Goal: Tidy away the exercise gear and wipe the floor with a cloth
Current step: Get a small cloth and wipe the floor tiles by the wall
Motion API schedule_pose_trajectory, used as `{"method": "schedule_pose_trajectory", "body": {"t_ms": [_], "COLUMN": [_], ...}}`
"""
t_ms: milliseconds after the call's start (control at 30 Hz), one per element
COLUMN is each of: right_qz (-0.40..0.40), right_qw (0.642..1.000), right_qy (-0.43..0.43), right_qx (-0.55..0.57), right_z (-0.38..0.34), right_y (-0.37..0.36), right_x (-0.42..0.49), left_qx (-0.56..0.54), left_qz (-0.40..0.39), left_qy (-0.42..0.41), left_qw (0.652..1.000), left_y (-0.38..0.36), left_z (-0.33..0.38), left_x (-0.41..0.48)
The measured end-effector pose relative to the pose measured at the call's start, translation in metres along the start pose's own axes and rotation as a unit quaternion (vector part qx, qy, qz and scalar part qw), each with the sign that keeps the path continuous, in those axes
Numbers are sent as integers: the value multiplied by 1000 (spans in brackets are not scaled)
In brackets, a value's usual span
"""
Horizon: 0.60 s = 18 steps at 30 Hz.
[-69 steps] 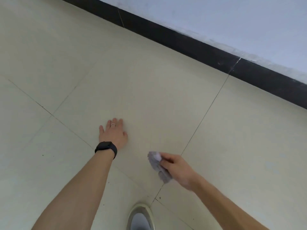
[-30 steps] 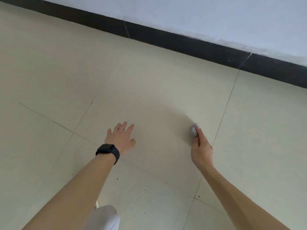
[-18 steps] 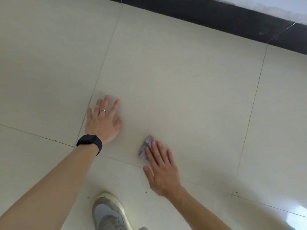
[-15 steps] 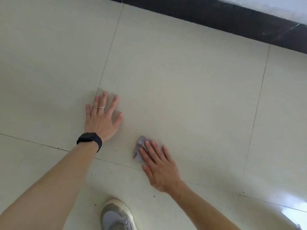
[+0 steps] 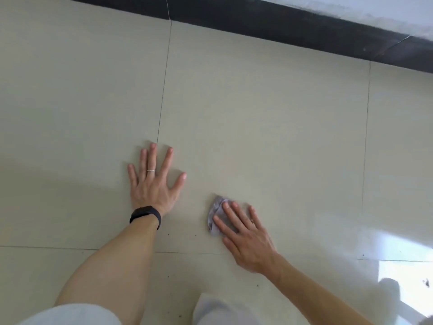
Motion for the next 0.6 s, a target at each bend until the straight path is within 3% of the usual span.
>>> {"method": "schedule_pose_trajectory", "body": {"t_ms": [167, 200, 267, 367, 433, 500, 600], "right_qz": [6, 12, 61, 103, 137, 143, 81], "right_qw": [993, 995, 995, 939, 922, 956, 997], "right_qy": [113, 80, -77, -323, -353, -250, 10], "right_qx": [-41, -49, -34, 62, 83, 54, 12], "right_z": [27, 49, 102, 153, 142, 91, 13], "right_y": [6, 13, 34, 58, 54, 37, 9], "right_x": [12, 25, 59, 100, 109, 96, 41], "left_qx": [6, 11, 26, 33, 38, 21, -10], "left_qz": [10, 2, 1, 4, 7, 11, 21], "left_qy": [1, 7, 13, 14, 16, 20, 11], "left_qw": [1000, 1000, 1000, 999, 999, 1000, 1000], "left_y": [-1, -2, -4, -6, -7, -5, 3], "left_z": [0, -1, -2, -4, -2, 0, 2], "left_x": [0, 0, -1, 0, 1, 0, -1]}}
Point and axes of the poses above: each hand's wrist, its own x-axis towards the middle knuckle, its own y-axis out of the back of the hand, z = x × y, the point moved 4 cm from there along x, towards the middle knuckle, and after that the axes turned 11 degrees about z, right-handed, at the moved point
